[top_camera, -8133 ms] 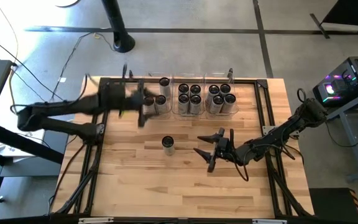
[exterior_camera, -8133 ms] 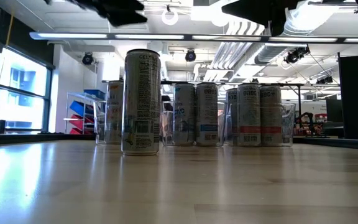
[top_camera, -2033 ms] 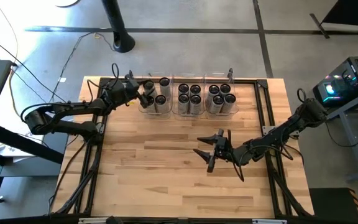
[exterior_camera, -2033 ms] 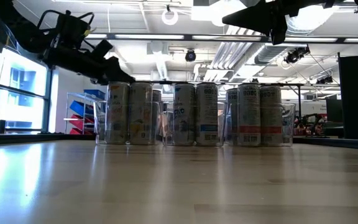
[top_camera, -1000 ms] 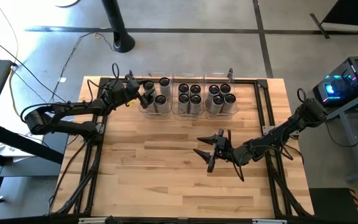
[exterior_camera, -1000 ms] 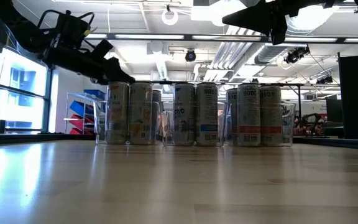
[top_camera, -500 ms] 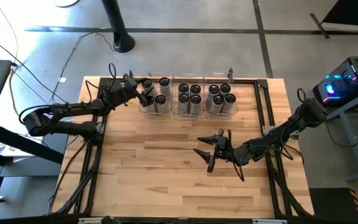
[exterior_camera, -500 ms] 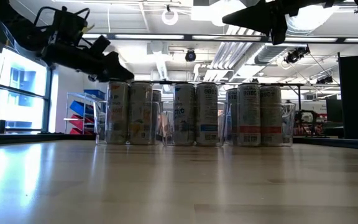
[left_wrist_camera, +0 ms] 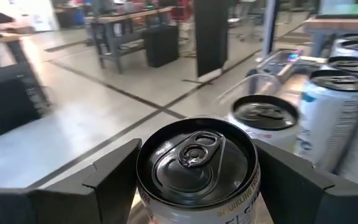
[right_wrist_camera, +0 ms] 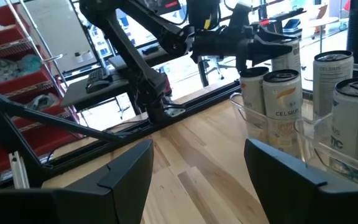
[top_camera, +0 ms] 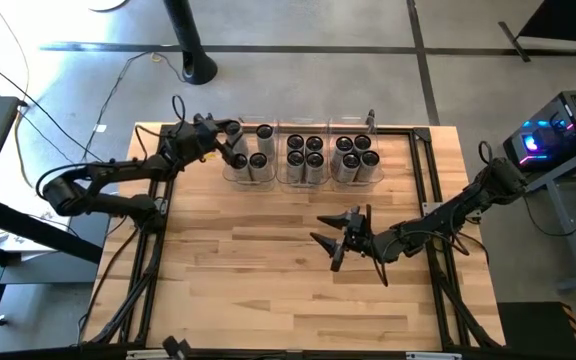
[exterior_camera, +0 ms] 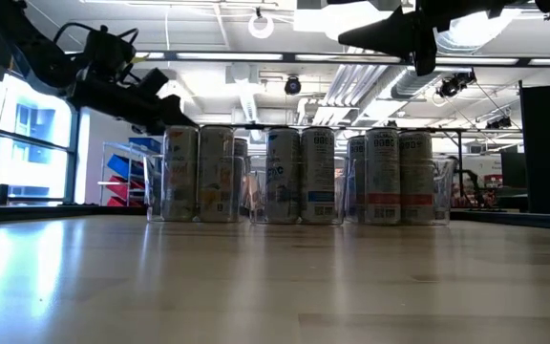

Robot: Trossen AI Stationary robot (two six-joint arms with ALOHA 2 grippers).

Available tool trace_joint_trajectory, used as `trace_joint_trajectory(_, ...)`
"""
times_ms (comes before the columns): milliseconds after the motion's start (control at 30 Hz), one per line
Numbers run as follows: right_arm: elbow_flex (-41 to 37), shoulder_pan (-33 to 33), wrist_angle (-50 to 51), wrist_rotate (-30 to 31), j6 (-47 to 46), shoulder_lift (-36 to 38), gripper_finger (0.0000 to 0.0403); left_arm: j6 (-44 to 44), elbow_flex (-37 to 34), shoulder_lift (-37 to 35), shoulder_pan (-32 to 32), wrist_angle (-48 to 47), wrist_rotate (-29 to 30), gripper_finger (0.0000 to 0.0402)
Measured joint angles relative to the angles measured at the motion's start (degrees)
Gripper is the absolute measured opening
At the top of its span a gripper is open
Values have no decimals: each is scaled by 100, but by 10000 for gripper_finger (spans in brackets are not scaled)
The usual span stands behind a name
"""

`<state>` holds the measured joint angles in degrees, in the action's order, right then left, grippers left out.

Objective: Sort soda cans
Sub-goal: Put the white-yellow soda can into the top left transparent bin, then return to Home Position

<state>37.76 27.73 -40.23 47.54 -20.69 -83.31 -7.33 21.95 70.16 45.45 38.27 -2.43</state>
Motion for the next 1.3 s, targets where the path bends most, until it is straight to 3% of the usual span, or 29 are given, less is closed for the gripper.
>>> trace_joint_trajectory(233, 0, 0, 65, -3, 8, 0, 248, -48, 12, 99, 44, 39, -616, 276)
trace_joint_trajectory(1033, 0, 55, 195, -18, 1, 0, 248, 31, -4, 109, 39, -187, -908, 296)
trace_joint_trajectory(1300, 0, 55, 239, -16, 3, 0, 248, -53, -41, -411, 35, -284, -700, 297)
